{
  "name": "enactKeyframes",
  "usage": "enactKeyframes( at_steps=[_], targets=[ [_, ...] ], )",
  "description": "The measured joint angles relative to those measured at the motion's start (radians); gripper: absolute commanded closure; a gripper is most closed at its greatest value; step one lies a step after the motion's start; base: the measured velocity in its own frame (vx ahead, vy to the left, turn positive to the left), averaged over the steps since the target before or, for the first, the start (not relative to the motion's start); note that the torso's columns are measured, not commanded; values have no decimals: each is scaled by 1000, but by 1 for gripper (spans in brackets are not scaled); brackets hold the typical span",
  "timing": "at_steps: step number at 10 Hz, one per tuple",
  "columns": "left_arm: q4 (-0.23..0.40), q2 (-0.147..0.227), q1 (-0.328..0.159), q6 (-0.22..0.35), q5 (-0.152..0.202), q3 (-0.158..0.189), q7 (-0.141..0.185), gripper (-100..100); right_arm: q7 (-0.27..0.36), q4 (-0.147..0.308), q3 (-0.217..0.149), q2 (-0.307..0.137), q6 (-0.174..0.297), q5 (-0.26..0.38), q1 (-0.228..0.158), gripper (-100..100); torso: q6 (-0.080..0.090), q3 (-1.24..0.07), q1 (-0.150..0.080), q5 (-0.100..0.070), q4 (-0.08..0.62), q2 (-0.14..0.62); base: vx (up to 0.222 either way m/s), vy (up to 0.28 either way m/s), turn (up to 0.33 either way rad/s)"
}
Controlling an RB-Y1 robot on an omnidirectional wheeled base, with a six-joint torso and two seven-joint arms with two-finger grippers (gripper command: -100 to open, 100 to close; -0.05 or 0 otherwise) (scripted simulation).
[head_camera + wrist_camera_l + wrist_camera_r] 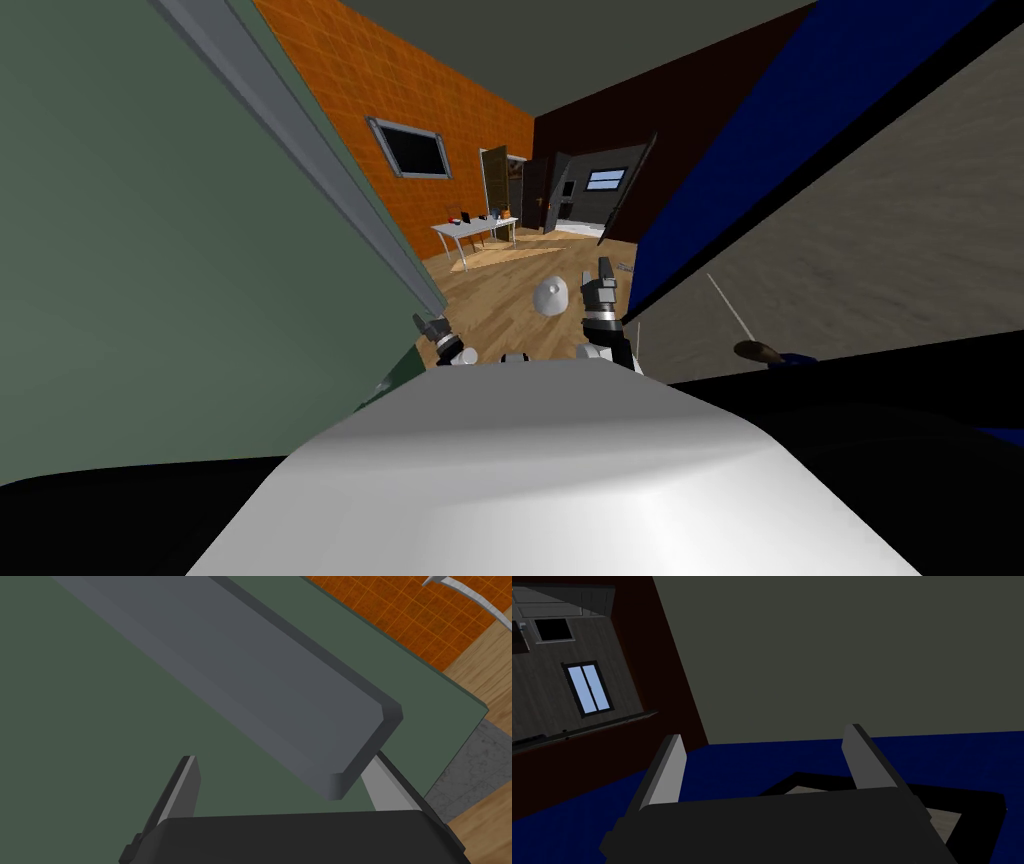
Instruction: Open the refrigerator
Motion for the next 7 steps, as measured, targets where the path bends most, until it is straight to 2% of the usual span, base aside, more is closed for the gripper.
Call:
enactKeyframes(
  at_steps=[1,2,3,4,5,6,7],
  targets=[
    [-33,-5,14,14,5,-3,-24,-100,0,0,0,0,0,0,0,0,-2,1,-2,-4,3,2,3,-10,31],
    [-45,-4,14,17,7,-2,-30,-100,0,0,0,0,0,0,0,0,-1,2,-4,-6,6,6,14,-1,18],
    [-52,-7,17,11,5,-4,-30,-100,0,0,0,0,0,0,0,0,1,4,-6,-6,7,9,-23,48,-383],
    [-81,-6,48,5,32,6,-51,-100,0,0,0,0,0,0,0,0,1,6,-3,-3,5,11,-65,63,-459],
    [-113,-5,72,6,62,16,-82,-100,0,0,0,0,0,0,0,0,1,6,-2,-4,6,10,-56,41,-273],
    [-134,-9,84,2,72,14,-102,-100,0,0,0,0,0,0,0,0,1,4,-7,-7,8,9,-25,11,-46],
    [-144,-11,87,2,74,10,-111,-100,0,0,0,0,0,0,0,0,-2,3,-10,-10,8,9,-50,35,-366]
  ],
)
